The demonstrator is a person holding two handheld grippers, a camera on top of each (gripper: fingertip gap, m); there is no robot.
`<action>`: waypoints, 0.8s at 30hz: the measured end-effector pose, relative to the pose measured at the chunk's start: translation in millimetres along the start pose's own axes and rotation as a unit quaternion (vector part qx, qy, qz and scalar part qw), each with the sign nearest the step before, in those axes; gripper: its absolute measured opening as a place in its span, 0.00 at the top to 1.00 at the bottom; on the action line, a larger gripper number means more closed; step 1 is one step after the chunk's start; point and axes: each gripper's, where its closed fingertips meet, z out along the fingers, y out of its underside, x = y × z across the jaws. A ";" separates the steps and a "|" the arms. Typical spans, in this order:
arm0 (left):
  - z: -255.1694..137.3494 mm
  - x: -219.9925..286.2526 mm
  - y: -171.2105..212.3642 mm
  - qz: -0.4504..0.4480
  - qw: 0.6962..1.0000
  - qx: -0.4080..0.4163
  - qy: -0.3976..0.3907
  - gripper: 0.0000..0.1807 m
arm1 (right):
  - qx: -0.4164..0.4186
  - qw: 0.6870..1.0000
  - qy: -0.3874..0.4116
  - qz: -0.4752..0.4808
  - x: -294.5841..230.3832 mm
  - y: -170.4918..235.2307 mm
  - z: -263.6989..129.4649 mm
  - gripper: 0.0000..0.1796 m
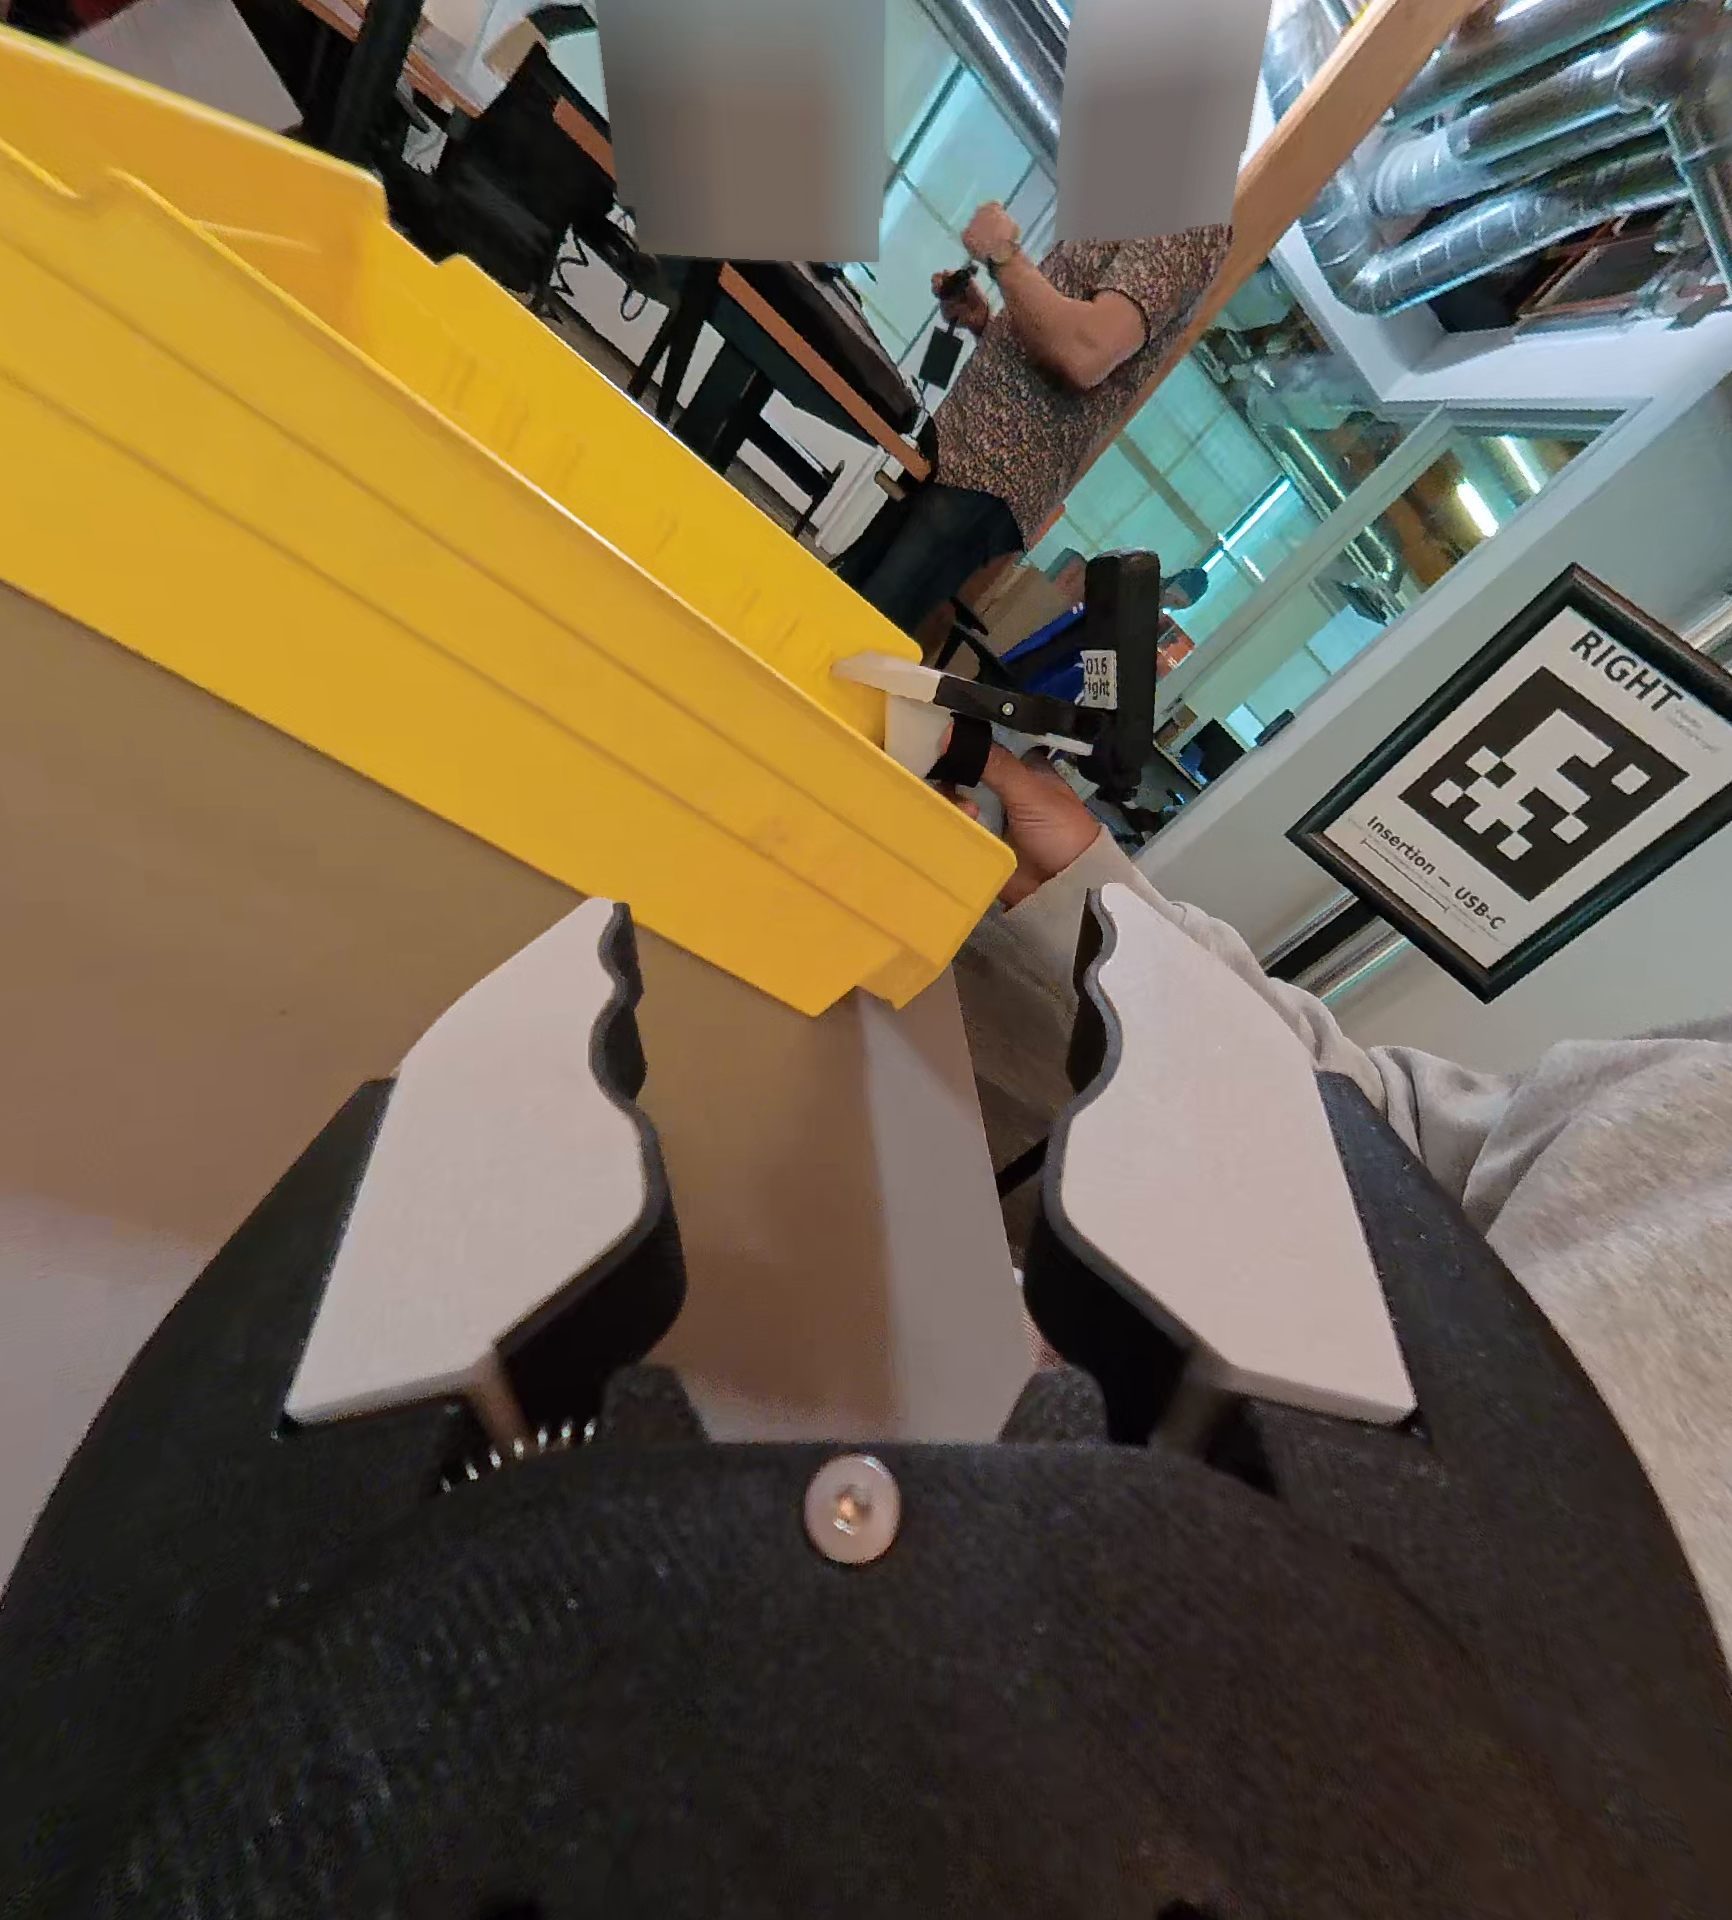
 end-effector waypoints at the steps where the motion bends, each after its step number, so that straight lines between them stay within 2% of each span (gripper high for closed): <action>1: -0.4 -0.5 -0.6 0.001 1.000 0.002 -0.002 0.54 | 0.004 1.000 0.002 0.003 8.3 -2.6 -2.0 0.98; 10: 1.8 -3.1 1.7 0.011 1.000 -0.002 -0.015 0.52 | 0.009 0.998 0.049 -0.045 66.4 -15.1 -11.7 0.98; 13: 1.4 -4.9 1.3 0.017 1.000 -0.001 -0.022 0.51 | 0.027 0.998 0.044 -0.026 78.4 -19.0 -13.6 0.98; 18: 1.2 -6.8 0.9 0.018 1.000 0.001 -0.025 0.51 | 0.035 0.999 0.033 -0.007 83.6 -21.5 -12.6 0.98; 24: 3.3 -7.7 4.0 0.026 0.999 -0.007 -0.030 0.51 | 0.026 0.998 0.016 -0.046 70.7 -19.1 -9.2 0.98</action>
